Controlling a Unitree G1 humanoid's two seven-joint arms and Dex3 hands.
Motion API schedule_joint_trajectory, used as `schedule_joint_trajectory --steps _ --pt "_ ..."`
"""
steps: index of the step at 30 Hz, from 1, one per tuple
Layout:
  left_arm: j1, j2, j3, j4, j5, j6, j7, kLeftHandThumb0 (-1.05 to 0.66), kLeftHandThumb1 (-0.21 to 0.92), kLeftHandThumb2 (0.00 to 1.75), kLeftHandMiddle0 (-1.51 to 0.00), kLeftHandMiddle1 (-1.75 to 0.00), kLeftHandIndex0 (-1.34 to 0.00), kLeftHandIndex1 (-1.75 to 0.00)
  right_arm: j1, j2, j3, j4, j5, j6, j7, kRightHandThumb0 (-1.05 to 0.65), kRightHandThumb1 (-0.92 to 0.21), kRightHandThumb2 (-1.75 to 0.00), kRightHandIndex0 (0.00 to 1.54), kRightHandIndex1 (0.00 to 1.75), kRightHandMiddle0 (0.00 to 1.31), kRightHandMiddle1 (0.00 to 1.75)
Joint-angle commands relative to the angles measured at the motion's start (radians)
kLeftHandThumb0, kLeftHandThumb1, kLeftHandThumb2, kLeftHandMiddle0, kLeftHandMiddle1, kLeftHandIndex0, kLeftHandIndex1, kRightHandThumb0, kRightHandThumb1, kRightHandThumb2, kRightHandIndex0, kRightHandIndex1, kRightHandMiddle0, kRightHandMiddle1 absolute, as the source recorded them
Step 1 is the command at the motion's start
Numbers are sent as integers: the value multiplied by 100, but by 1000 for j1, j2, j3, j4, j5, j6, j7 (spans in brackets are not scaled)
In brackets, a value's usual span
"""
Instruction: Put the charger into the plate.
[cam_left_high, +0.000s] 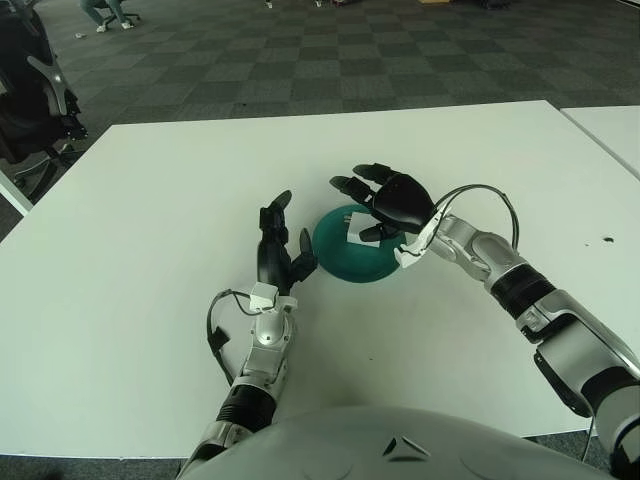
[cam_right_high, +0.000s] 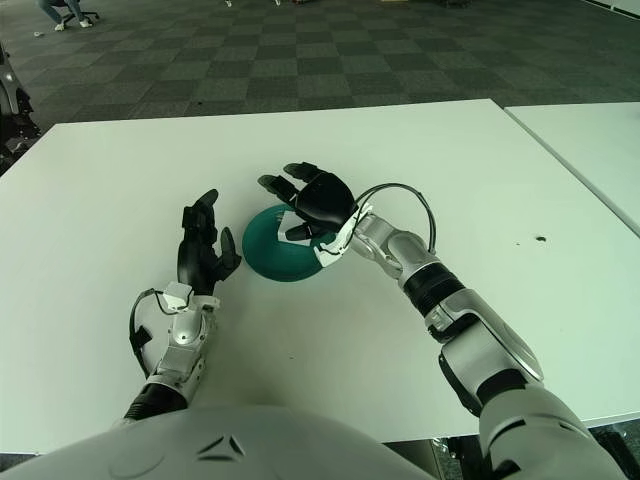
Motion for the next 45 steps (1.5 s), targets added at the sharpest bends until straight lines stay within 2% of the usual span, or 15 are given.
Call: schedule_joint_trajectory --steps 1,11,19,23,25,27,29,31,34,40,42,45 --pt "98 -96 0 120 -2 -11 2 -86 92 96 -6 0 0 -77 -23 -6 -11 -18 -4 12 12 -105 -92 -101 27 0 0 14" --pt "112 -85 7 98 -1 45 3 -88 92 102 -5 0 0 -80 -8 -13 -6 -69 -26 51 51 -105 -92 -97 4 0 0 1" --pt "119 -76 12 92 21 39 22 -88 92 105 -4 0 -2 -79 6 -10 -24 -75 9 39 49 -105 -92 -94 0 0 0 0" --pt "119 -61 7 91 59 48 44 -89 92 106 -5 -1 -4 -82 -26 -23 -88 60 114 -44 -13 -105 -92 -88 0 0 0 0" --pt "109 -55 11 108 44 46 33 -90 92 105 -5 -1 -4 -82 -48 -19 -118 150 173 -89 -21 -105 -92 -85 0 0 0 0" --pt "101 -58 18 119 2 38 0 -92 92 105 -5 -1 -2 -79 -36 -9 -160 205 265 -139 -2 -105 -92 -82 0 0 0 0" --pt "101 -61 22 119 -36 26 -37 -92 92 104 -5 -1 -1 -74 -7 15 -230 258 428 -195 67 -105 -92 -81 0 0 0 0" --pt "103 -59 24 116 -47 22 -53 -93 92 103 -5 -1 0 -59 20 38 -281 276 551 -217 134 -105 -92 -81 0 0 0 0" --pt "110 -53 26 96 -40 31 -62 -92 92 103 -5 0 0 -46 54 66 -325 280 680 -229 212 -105 -92 -83 0 0 0 0" --pt "128 -39 28 37 -10 63 -56 -91 92 103 -4 0 0 -37 94 128 -401 357 826 -308 253 -105 -92 -92 0 0 0 0" --pt "131 -31 36 24 -21 78 -68 -91 92 103 -4 0 0 -37 120 175 -450 413 908 -361 275 -103 -92 -98 1 0 2 1" --pt "132 -20 54 13 -44 93 -94 -91 92 103 -4 0 0 -39 122 225 -500 462 979 -381 308 -101 -92 -103 2 1 5 3"
